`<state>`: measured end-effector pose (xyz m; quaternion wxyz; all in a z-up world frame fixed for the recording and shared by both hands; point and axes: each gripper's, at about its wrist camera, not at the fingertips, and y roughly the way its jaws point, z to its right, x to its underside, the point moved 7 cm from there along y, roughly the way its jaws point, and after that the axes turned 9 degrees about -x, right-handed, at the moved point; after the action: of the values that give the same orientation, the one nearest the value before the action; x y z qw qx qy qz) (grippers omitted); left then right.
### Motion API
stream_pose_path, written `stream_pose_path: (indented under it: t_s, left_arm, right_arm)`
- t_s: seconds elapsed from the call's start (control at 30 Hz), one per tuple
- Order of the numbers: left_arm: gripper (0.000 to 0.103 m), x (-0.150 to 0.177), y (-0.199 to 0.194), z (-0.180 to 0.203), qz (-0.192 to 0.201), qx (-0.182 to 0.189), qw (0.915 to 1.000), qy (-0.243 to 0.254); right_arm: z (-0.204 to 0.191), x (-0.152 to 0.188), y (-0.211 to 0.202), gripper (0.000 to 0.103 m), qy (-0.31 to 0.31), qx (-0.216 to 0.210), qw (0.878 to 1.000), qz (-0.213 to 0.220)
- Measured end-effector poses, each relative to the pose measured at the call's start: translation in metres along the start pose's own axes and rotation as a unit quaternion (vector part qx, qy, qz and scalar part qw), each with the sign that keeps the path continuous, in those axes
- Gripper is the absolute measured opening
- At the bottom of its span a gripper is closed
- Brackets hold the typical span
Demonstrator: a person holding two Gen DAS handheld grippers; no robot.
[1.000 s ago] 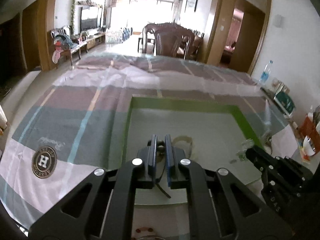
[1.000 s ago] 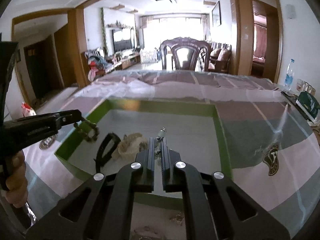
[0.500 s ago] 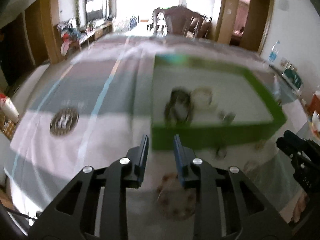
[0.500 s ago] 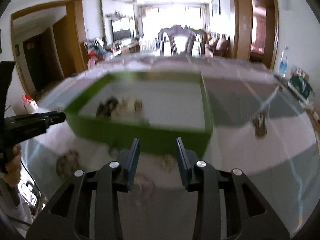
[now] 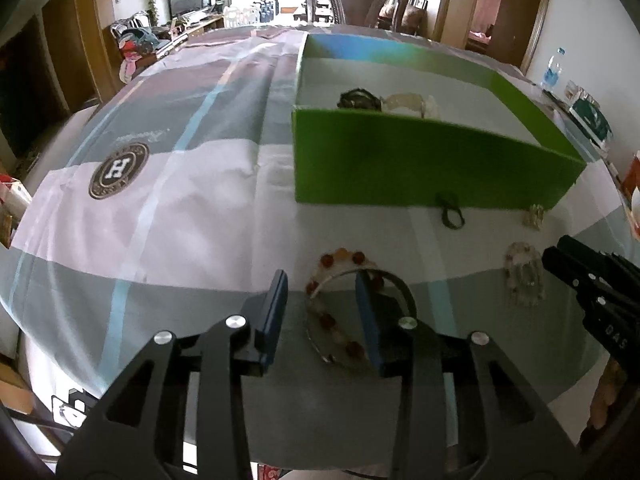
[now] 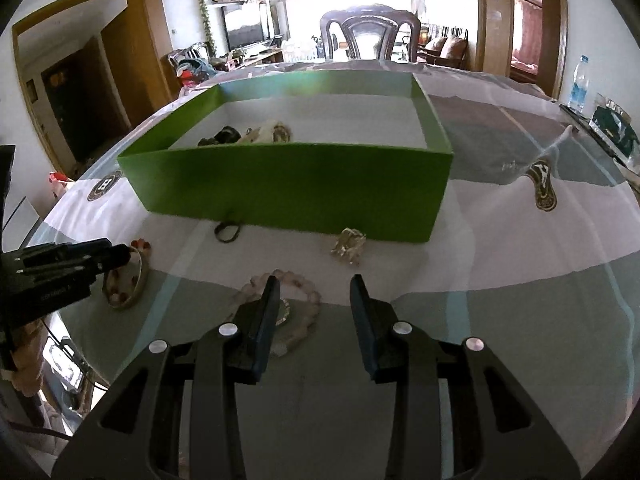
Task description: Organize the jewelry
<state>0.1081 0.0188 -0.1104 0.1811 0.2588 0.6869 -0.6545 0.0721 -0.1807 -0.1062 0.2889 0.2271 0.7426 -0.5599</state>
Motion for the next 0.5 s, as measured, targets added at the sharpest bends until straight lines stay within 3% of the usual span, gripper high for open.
stream_pose_path:
  t_s: [0.1,0.2,0.27,0.5]
  left_arm:
    - [0.035,0.0032,0.0032,0.0043,-0.005,0.004,1.0000,0.006]
    - [0.026,0.0042,0.0035,0.0059,-0.001,0.000,0.9999,0.013]
    - [0.012,0.0042,0.0043,0.0043,-0.001,-0.001,0.9999,0.011]
    - [0.008,0.0024,0.0039,-0.0008,-0.004,0.005,1.0000,-0.007]
  right_arm:
    - [-0.0009,0.0033,0.0016,0.036,0.000,0.002,1.000,-0.005]
    - [-0.0013,0.0062,0.0030,0.036,0.002,0.003,1.000,-0.007]
    - [-0.0003,0.0060,0.0050,0.038,0.004,0.005,1.000,-0.008]
    - [0.0019,0.0086,0.0079,0.040,0.007,0.006,1.000,-0.013]
